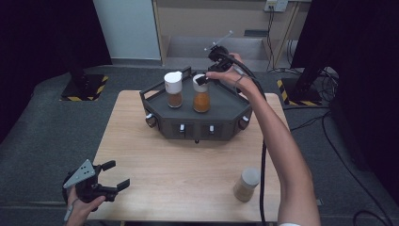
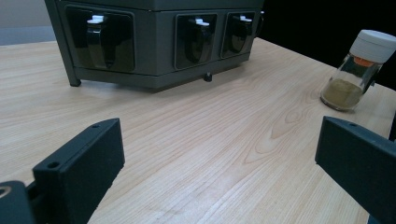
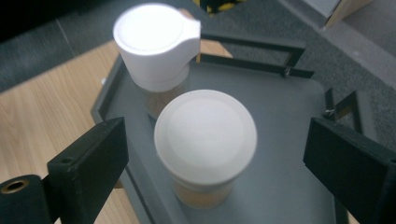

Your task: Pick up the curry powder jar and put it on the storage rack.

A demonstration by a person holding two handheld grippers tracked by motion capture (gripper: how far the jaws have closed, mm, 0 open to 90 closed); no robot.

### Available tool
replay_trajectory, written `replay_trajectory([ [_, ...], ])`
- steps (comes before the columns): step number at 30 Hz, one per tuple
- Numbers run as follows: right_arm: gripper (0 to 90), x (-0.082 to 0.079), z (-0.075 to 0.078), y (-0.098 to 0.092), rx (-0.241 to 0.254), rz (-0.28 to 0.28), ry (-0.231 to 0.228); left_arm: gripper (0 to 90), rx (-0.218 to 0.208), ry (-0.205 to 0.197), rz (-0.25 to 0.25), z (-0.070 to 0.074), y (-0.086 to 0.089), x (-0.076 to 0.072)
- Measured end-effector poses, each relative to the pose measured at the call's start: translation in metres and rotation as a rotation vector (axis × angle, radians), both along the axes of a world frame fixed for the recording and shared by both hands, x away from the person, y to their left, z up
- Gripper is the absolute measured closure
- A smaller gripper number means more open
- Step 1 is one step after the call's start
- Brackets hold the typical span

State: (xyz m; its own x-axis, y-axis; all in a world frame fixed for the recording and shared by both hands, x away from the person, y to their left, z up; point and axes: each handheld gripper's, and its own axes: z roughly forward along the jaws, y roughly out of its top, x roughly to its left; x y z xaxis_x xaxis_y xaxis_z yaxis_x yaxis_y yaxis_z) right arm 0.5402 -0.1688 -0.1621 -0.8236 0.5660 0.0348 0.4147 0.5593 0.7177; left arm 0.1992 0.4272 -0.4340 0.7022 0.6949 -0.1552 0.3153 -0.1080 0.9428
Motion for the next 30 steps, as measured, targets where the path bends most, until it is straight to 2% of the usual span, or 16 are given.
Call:
replay_trajectory([
  [5,5.1,-0.021,0.011,-0.033,0.07,-0.031,-0.042,0.0,0.003,0.001,-0.005,0.0,-0.001,0.001],
  [11,4.8,-0.044,0.021,-0.062,0.087,-0.057,-0.081,0.0,0.007,0.004,-0.008,0.001,-0.002,0.001],
  [19,4.4,-0.079,0.028,-0.092,0.109,-0.049,-0.124,0.0,0.003,0.007,-0.004,0.0,-0.003,0.001],
  [21,4.4,-0.089,0.029,-0.101,0.132,-0.05,-0.124,0.0,0.003,0.008,-0.004,0.0,-0.003,0.001],
  [25,4.3,-0.114,0.026,-0.115,0.166,-0.053,-0.17,0.0,0.007,0.007,-0.009,0.001,-0.005,0.001],
  [30,3.9,-0.14,0.018,-0.128,0.212,-0.045,-0.207,0.0,0.006,0.006,-0.008,0.001,-0.005,0.0],
])
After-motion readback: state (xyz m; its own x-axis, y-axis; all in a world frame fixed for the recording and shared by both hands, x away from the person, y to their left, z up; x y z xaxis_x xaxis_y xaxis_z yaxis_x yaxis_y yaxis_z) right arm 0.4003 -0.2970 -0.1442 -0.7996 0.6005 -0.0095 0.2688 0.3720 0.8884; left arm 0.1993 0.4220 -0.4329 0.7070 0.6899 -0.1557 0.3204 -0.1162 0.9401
